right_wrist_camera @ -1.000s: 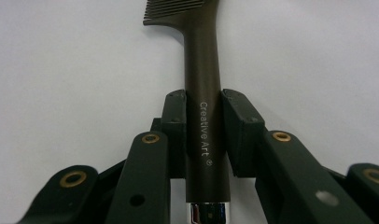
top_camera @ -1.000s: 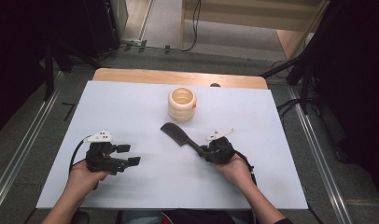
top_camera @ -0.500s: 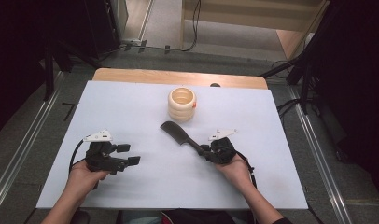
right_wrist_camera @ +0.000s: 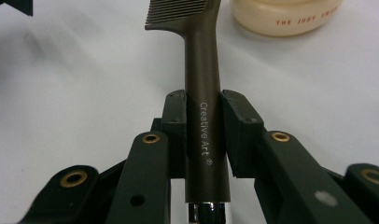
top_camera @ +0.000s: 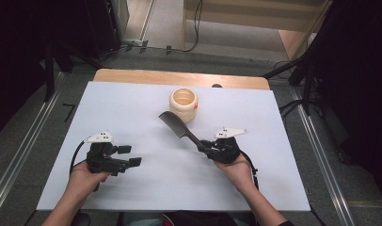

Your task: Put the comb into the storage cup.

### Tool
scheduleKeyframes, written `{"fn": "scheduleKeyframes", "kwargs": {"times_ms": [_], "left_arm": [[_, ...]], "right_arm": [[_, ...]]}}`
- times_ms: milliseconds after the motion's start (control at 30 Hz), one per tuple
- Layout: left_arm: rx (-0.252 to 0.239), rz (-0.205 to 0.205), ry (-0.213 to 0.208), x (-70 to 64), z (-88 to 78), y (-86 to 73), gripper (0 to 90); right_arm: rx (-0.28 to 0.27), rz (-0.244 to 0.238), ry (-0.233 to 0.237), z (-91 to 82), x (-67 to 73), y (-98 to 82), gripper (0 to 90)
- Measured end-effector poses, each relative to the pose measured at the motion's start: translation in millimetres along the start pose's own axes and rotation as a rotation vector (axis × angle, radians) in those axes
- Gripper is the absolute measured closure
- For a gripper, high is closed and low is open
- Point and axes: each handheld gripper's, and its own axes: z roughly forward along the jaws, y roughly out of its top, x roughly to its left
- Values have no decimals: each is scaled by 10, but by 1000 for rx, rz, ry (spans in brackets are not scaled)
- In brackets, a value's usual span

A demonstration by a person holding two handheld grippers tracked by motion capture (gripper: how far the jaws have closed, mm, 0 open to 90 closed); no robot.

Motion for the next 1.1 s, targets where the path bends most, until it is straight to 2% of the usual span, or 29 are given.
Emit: {"fn": "scheduleKeyframes", "kwargs": {"times_ms": [367,500,667,933,1100], "left_arm": [[-8,-27,6,4,8,24,241],[-9,-42,-4,-3,25,43,240],[-14,-86,-7,3,47,83,240],[-9,-158,-24,-22,87,171,241],[-21,-174,-3,-45,100,214,242]], "right_arm": [[-65,10,-15,-70,39,44,703],[-90,15,-23,-83,59,55,703],[-106,22,-31,-91,81,68,703],[-98,26,-39,-69,147,102,703],[-105,21,-43,-52,193,129,703]]}}
